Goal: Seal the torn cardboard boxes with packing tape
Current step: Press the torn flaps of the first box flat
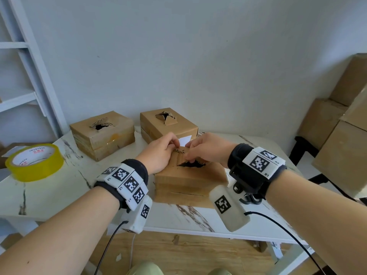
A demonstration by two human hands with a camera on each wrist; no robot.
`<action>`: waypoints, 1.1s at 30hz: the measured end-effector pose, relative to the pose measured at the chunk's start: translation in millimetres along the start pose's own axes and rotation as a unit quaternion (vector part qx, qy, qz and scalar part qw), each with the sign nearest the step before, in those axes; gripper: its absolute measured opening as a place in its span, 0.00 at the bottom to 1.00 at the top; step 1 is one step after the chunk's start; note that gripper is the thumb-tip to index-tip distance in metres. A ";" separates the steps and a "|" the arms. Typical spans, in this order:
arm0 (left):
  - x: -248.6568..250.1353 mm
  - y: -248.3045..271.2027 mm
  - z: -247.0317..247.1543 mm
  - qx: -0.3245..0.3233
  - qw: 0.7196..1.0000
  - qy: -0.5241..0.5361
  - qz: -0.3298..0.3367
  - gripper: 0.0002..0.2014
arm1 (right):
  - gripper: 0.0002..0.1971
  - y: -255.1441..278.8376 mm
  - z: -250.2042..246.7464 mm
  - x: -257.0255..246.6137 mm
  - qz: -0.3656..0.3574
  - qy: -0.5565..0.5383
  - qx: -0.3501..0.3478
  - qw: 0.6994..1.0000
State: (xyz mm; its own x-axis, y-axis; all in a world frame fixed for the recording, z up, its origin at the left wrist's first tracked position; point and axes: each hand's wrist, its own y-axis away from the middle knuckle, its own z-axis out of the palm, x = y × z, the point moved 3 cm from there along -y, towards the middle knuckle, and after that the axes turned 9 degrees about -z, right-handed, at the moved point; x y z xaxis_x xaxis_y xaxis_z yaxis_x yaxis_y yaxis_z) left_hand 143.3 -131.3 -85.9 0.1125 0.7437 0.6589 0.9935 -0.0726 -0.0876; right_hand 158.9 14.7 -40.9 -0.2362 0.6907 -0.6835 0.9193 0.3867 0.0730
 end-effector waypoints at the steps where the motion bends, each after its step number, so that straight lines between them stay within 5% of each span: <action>1: 0.7 1.2 -0.9 0.000 1.000 -0.010 0.000 0.10 | 0.10 -0.1 -0.3 0.1 0.007 -0.016 0.000 1.000; 11: 3.0 1.1 -2.2 0.007 0.998 -0.066 -0.020 0.10 | 0.11 -7.2 -3.1 8.6 0.028 -0.141 -0.023 0.989; 14: 1.9 0.3 -2.1 0.004 0.997 -0.067 -0.023 0.11 | 0.02 -5.4 -4.7 5.5 0.040 -0.161 -0.018 0.986; 16: 2.3 0.4 -2.1 0.000 0.997 -0.071 -0.024 0.11 | 0.09 -5.0 -7.0 4.6 0.046 -0.084 -0.032 0.995; 23: 5.6 -0.1 -1.3 -0.008 0.996 -0.089 -0.023 0.12 | 0.06 -2.6 -10.3 0.9 0.066 0.122 -0.065 0.988; 26: 5.1 0.2 -1.4 -0.008 0.996 -0.090 -0.023 0.11 | 0.12 -0.3 -9.7 -0.6 0.060 0.155 -0.076 0.983; 30: 5.5 -0.2 -1.7 -0.009 0.996 -0.087 -0.022 0.11 | 0.08 1.8 -17.4 8.8 0.067 0.129 -0.066 0.987; 33: 6.2 0.6 -2.0 -0.010 0.996 -0.083 -0.024 0.11 | 0.18 2.9 -26.4 18.6 0.070 0.109 -0.032 0.991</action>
State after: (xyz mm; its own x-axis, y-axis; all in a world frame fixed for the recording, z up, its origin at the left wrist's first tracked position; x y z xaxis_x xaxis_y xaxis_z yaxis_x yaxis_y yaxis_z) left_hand 144.6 -128.0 -80.3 0.0620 0.8459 0.5298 0.9980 -0.0467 -0.0423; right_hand 148.9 44.8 -34.2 -0.1766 0.8529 -0.4914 0.9278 0.3110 0.2063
